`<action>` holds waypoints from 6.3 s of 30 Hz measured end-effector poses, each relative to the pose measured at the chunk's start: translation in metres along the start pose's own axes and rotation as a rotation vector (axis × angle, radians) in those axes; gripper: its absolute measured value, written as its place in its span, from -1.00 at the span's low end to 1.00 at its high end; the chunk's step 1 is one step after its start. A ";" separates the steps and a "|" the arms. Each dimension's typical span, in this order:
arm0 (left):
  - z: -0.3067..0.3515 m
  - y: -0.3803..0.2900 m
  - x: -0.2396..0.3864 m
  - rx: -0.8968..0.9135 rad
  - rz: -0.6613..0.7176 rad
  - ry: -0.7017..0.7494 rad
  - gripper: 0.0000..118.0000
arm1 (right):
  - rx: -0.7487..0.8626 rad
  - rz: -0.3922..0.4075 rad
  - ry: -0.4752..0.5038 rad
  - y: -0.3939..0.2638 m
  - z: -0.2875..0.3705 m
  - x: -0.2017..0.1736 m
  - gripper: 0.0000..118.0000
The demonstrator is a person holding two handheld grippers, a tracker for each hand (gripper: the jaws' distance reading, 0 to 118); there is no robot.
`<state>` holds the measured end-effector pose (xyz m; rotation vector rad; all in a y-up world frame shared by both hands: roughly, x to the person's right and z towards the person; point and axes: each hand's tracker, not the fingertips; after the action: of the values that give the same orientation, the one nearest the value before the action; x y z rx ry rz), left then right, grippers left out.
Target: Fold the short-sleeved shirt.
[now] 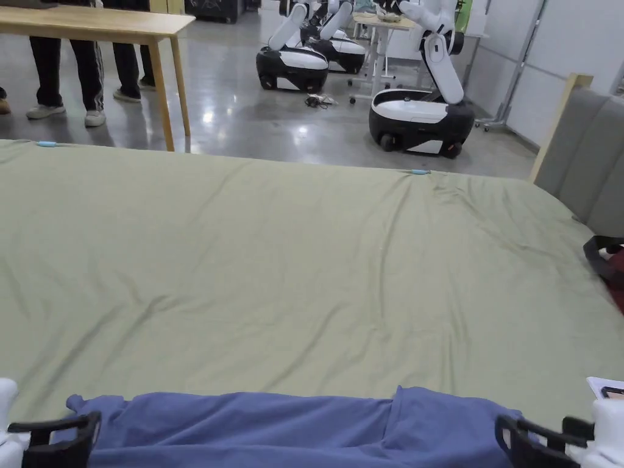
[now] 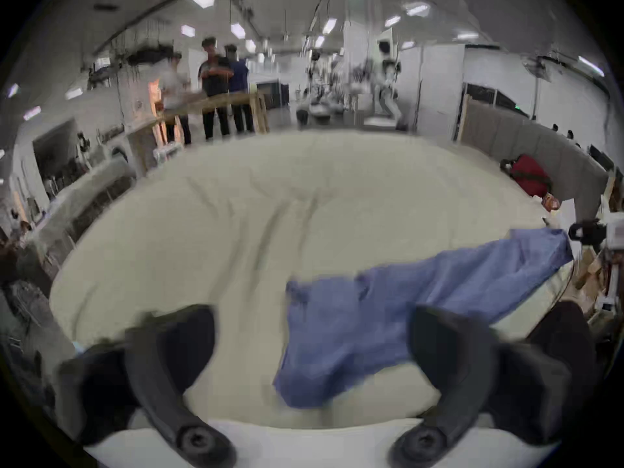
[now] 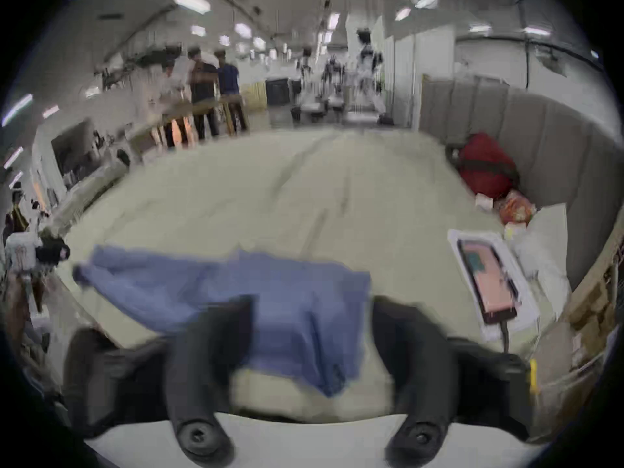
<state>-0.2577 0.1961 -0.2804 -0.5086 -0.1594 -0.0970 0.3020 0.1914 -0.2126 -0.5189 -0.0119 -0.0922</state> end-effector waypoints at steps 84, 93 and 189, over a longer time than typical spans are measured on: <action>-0.117 -0.015 0.152 -0.377 0.245 -0.480 -0.85 | 0.158 -0.209 0.097 -0.024 0.022 -0.083 -0.96; -0.108 -0.017 0.163 -0.305 0.294 -0.464 -0.85 | 0.160 -0.191 0.068 -0.021 0.024 -0.077 -0.96; -0.098 -0.049 0.100 -0.357 0.653 -0.601 0.75 | -0.234 -0.369 0.279 -0.070 -0.114 -0.052 -0.96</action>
<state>-0.1536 0.1003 -0.3245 -0.9149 -0.5599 0.6840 0.2424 0.0782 -0.2790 -0.7298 0.1776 -0.5312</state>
